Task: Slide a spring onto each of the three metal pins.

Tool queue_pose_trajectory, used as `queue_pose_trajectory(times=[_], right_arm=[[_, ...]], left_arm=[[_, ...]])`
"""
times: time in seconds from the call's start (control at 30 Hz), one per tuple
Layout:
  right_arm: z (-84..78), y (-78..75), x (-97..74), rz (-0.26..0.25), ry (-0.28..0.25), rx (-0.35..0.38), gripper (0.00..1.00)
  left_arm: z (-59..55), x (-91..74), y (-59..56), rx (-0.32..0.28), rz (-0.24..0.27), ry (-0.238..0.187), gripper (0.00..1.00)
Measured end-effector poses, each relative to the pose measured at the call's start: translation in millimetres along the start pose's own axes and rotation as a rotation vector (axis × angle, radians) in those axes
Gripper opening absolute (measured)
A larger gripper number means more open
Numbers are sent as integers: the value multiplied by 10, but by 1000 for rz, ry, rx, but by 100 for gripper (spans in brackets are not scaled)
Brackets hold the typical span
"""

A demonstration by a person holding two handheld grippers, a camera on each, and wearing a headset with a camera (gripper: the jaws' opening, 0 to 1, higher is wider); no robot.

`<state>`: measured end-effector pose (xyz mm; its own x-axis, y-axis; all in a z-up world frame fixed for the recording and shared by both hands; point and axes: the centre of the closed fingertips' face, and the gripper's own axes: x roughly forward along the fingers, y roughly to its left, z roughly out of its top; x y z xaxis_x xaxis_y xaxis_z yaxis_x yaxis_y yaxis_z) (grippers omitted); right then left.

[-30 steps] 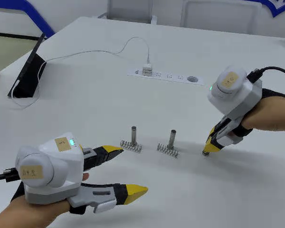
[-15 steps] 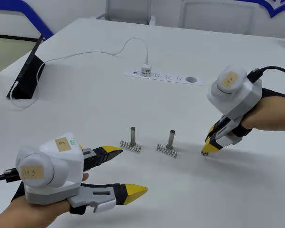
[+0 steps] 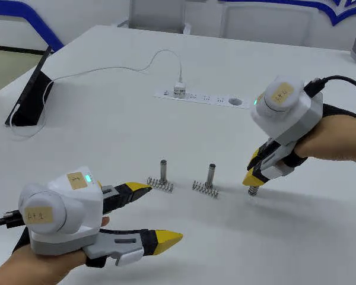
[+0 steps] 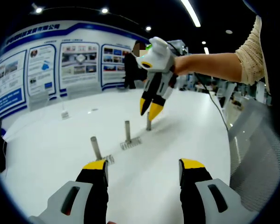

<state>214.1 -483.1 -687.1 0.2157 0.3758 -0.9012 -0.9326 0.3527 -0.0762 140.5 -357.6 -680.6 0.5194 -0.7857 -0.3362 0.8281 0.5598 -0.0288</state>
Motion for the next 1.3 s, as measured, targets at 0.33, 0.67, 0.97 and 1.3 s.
queue_pose_trajectory(times=[0.33, 0.67, 0.97, 1.3], right_arm=[[163, 162, 135, 28, -28, -6, 20], [199, 214, 361, 46, -48, 27, 19], [240, 206, 508, 53, -62, 58, 19], [223, 220, 593, 62, -63, 77, 19]], left_arm=[[9, -8, 0, 3, 1, -2, 62], [3, -18, 9, 0, 5, 0, 62], [-11, -29, 10, -1, 7, 5, 62], [-27, -39, 17, -4, 11, 11, 62]])
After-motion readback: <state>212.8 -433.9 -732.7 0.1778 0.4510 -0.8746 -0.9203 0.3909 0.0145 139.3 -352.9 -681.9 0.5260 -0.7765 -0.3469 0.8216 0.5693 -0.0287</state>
